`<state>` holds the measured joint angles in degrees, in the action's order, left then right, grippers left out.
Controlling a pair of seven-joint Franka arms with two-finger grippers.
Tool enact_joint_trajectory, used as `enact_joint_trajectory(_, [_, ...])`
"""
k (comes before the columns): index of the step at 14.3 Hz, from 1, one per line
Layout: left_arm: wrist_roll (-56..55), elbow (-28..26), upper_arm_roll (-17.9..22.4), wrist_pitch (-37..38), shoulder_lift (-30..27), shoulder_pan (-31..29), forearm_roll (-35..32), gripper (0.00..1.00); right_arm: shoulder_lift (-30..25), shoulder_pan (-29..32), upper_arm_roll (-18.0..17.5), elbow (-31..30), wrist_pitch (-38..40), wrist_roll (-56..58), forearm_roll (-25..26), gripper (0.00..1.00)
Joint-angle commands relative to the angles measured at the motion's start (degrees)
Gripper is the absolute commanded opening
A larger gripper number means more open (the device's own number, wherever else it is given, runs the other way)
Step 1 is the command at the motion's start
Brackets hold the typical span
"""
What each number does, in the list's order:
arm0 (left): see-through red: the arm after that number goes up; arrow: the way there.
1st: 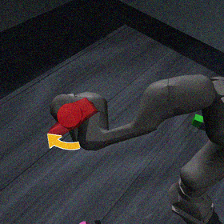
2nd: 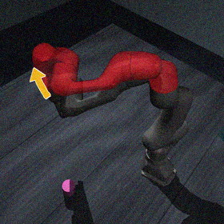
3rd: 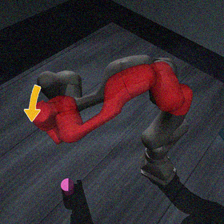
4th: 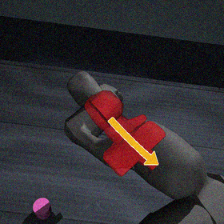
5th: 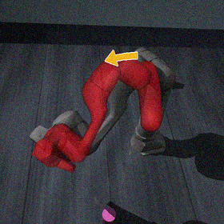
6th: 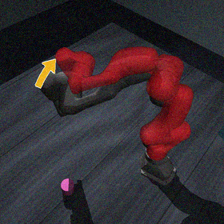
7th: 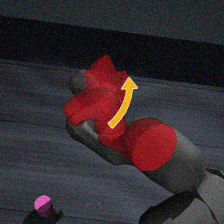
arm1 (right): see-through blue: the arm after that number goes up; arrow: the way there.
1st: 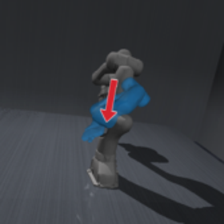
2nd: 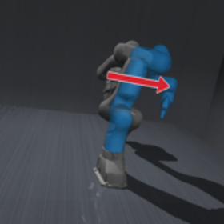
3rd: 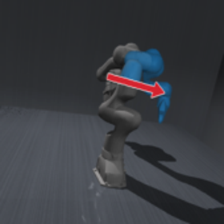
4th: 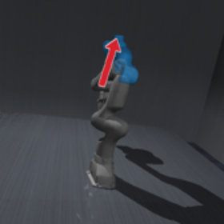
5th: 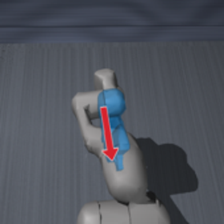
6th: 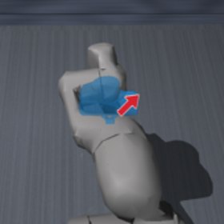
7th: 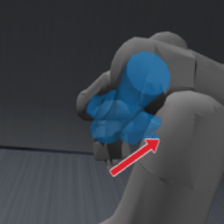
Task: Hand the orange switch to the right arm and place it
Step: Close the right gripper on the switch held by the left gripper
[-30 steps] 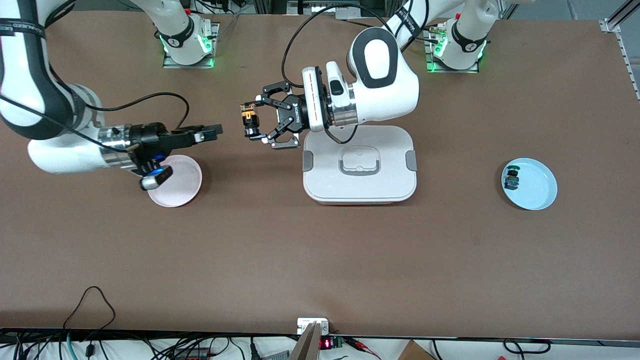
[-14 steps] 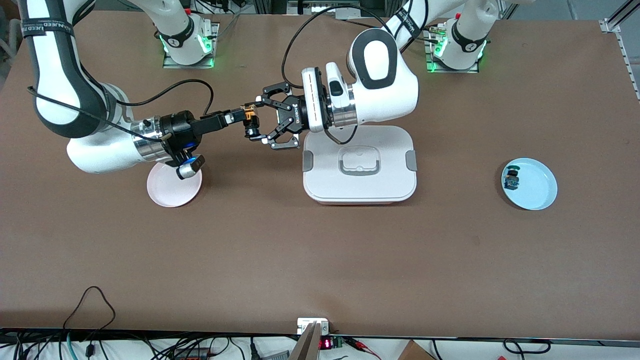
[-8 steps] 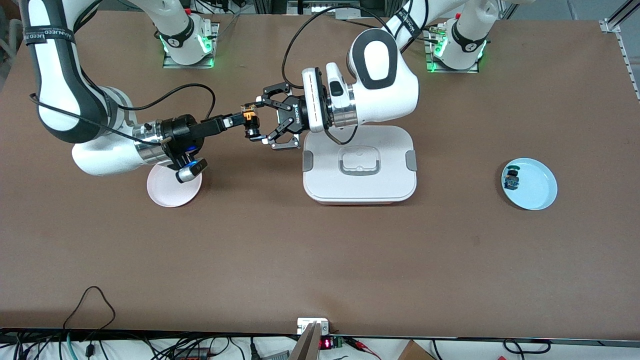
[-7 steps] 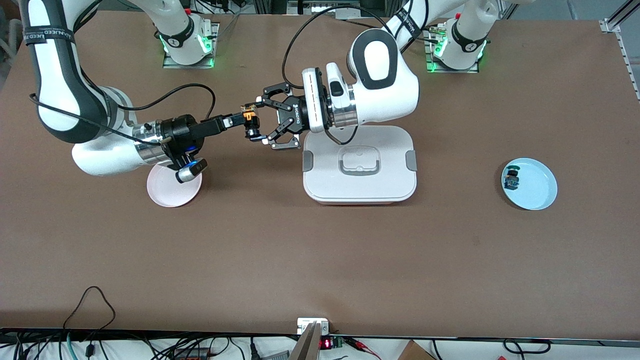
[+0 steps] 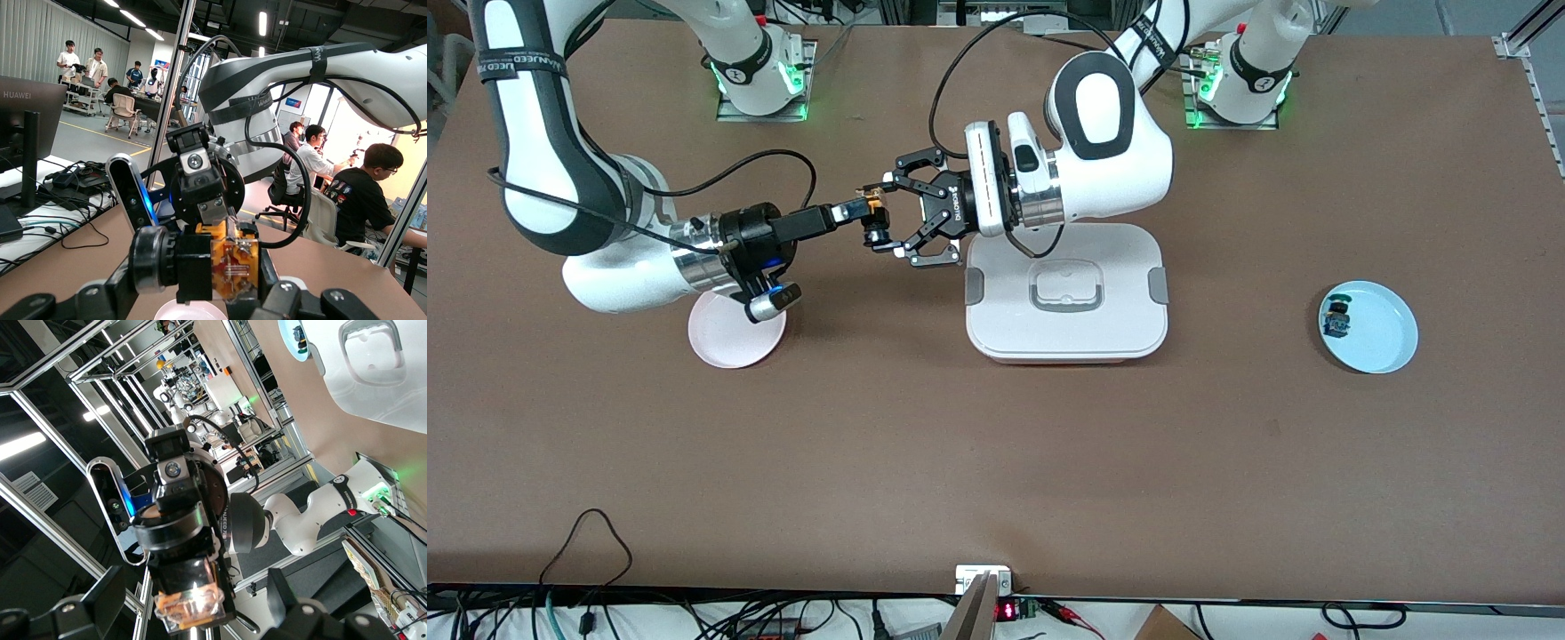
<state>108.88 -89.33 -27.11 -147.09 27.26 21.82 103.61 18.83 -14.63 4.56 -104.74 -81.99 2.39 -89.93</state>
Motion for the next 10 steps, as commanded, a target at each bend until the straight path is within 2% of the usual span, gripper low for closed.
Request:
enact_joint_trajectory(1, [2.31,0.82,-0.31,0.31,0.25,-0.11,2.21,0.0,0.06,-0.49,0.28,-0.2,0.16,0.86,-1.48,0.81])
enact_joint_trajectory(2, [2.31,0.82,-0.31,0.31,0.25,-0.11,2.21,0.0,0.06,-0.4,0.28,-0.2,0.34,1.03,-1.39,0.65])
enact_joint_trajectory(3, [2.31,0.82,-0.31,0.31,0.25,-0.11,2.21,0.0,-0.02,-0.31,0.28,-0.2,0.6,-0.01,-1.3,0.32])
enact_joint_trajectory(4, [2.31,0.82,-0.31,0.31,0.25,-0.19,2.21,0.0,-0.02,-0.31,0.28,-0.2,0.69,0.07,-1.3,0.19])
enact_joint_trajectory(5, [2.31,0.82,-0.31,0.31,0.25,-0.19,2.21,0.0,-0.02,-0.31,0.28,0.06,0.69,-0.02,-1.3,0.1])
enact_joint_trajectory(6, [2.31,0.82,-0.31,0.31,0.25,-0.19,2.21,0.0,-0.02,-0.22,0.28,0.15,0.6,0.07,-1.3,0.03])
enact_joint_trajectory(9, [2.22,0.91,-0.31,0.31,0.25,-0.19,2.21,0.02,-0.02,-0.31,0.28,0.15,0.52,1.03,-1.39,0.02])
enact_joint_trajectory(10, [2.3,0.91,-0.31,0.31,0.25,-0.19,2.21,0.37,-0.02,-0.31,0.28,0.15,0.52,1.04,-1.47,0.02])
